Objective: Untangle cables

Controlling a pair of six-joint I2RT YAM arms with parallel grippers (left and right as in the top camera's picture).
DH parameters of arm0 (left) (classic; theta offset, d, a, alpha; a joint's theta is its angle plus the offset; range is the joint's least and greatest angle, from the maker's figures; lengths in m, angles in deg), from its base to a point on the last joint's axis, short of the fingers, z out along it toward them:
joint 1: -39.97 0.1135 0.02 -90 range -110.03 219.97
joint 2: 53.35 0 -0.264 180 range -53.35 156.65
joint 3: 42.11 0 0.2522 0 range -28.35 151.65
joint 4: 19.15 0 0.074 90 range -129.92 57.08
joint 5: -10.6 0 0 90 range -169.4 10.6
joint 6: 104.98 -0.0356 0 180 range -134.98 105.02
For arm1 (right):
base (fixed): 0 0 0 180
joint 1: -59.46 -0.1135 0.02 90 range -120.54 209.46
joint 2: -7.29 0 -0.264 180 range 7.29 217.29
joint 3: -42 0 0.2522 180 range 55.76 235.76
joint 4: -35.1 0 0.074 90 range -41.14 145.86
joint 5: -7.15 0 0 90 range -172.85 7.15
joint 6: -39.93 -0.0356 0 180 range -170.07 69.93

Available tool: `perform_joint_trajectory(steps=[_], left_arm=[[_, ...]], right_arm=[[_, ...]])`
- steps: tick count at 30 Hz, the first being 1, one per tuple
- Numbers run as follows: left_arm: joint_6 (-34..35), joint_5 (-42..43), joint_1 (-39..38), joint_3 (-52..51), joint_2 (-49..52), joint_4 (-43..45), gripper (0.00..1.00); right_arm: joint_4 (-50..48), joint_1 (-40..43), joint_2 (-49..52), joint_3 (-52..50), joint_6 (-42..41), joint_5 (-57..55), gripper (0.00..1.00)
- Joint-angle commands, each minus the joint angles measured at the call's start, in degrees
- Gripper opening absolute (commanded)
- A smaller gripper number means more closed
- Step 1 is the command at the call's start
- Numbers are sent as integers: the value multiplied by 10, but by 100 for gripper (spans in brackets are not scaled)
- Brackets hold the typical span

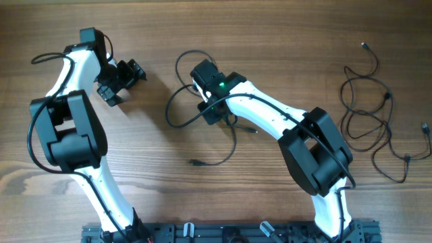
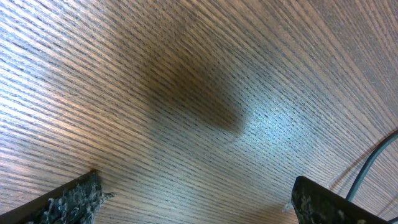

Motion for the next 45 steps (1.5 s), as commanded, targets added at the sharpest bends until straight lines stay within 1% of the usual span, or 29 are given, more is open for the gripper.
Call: perform_joint_trajectory(steps=[1,5,8,9,10,11,14,17,19,21,24,30,33,34,35,36,37,39,42,44,45], left_arm=[[1,7,-1,-5,-7,2,100],[1,7,-1,-5,-7,2,100],[1,7,-1,-5,-7,2,100],[1,7,-1,-5,-7,2,100],[1,7,-1,-5,-7,2,100],[1,7,-1,-5,-7,2,100],[1,7,-1,-5,-7,2,100],[1,7,-1,-5,-7,2,100],[1,7,-1,-5,-7,2,100],[1,7,-1,-5,-7,2,100],[1,7,-1,-5,-7,2,100],[1,7,-1,-5,-7,2,100],[1,7,-2,-5,-7,2,100],[1,7,-2,-5,-7,2,100],[1,7,-2,-5,-7,2,100],[1,7,-2,-5,-7,2,100],[1,7,-2,-5,-7,2,100],[1,7,-2,-5,-7,2,100],[1,7,-2,-5,-7,2,100],[1,7,-2,-5,-7,3,100],[1,7,-2,-5,-7,3,100]], right_arm=[[5,3,7,8,10,-28,44],[-1,4,7,-8,34,-44,44],[-4,5,8,-9,33,-73,43],[-5,4,7,-9,33,-62,37],[-5,4,7,-9,33,-47,35],[-5,3,7,-9,34,-38,41],[-7,5,7,-9,34,-36,45],[-5,19,7,-9,33,-35,45],[-6,30,9,-13,35,-19,47],[-5,39,13,-17,45,9,47],[-15,46,26,-27,49,46,44],[-31,43,54,-50,49,52,43],[-29,39,63,-51,49,45,39],[-28,38,63,-51,49,38,35],[-28,37,63,-51,46,29,28],[-29,36,63,-51,38,17,24],[-27,36,63,-51,21,6,22],[-22,36,63,-51,2,0,21],[-12,36,63,-51,2,1,24],[-6,36,63,-51,4,0,22],[-1,36,63,-51,5,0,8]])
